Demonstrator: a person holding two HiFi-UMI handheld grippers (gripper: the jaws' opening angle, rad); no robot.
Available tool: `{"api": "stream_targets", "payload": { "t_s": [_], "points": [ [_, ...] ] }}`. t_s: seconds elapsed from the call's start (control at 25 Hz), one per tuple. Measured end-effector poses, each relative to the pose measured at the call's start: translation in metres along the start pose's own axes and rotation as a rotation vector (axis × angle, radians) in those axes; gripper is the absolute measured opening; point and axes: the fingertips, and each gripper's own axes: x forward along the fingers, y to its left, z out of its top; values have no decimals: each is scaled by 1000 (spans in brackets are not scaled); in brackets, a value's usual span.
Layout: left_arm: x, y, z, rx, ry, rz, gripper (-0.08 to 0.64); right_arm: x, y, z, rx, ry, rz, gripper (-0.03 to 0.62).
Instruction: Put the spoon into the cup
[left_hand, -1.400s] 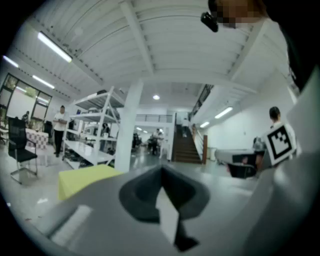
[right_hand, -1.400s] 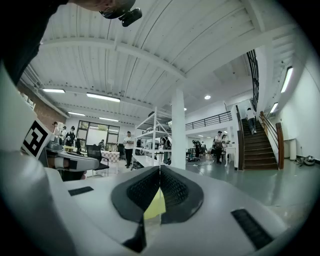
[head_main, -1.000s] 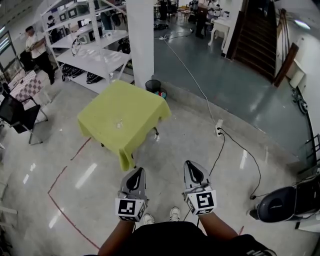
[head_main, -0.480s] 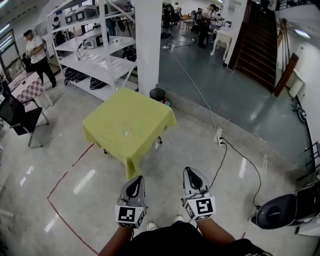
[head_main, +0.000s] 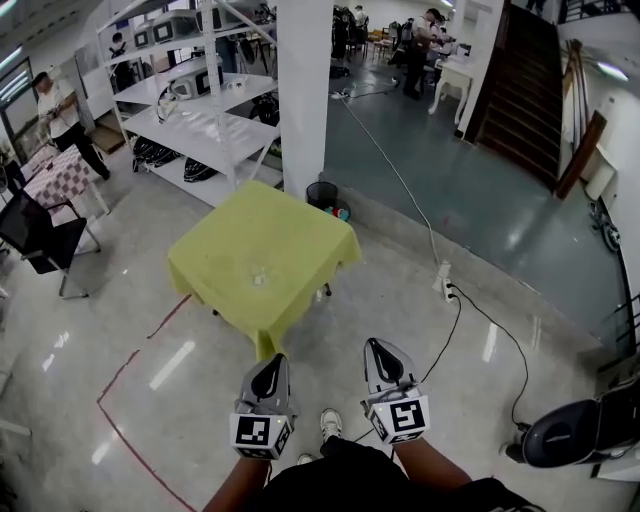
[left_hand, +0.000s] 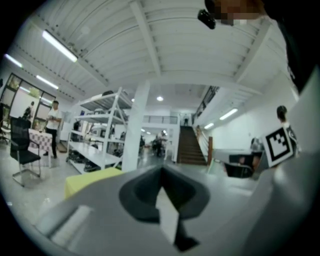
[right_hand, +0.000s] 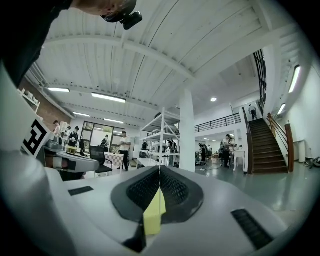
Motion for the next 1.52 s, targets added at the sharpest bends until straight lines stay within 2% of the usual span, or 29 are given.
{"api": "stream_targets", "payload": {
  "t_s": [0.4,0.56,0.96,1.32,1.52],
  "points": [
    [61,20,15,85,-29,74,6,74,-23,-10,-3,-9,95,8],
    [76,29,5,91,4,121,6,97,-28,-11,2,-22,144,8],
    [103,78,7,90,2,186,6,159,-10,-14,13,-34,242,8],
    [125,145,13,76,-10,165,6,227,27,-5,8,-46,241,8],
    [130,193,19,76,-16,163,6,266,51,-1,38,-47,219,8]
  ]
}}
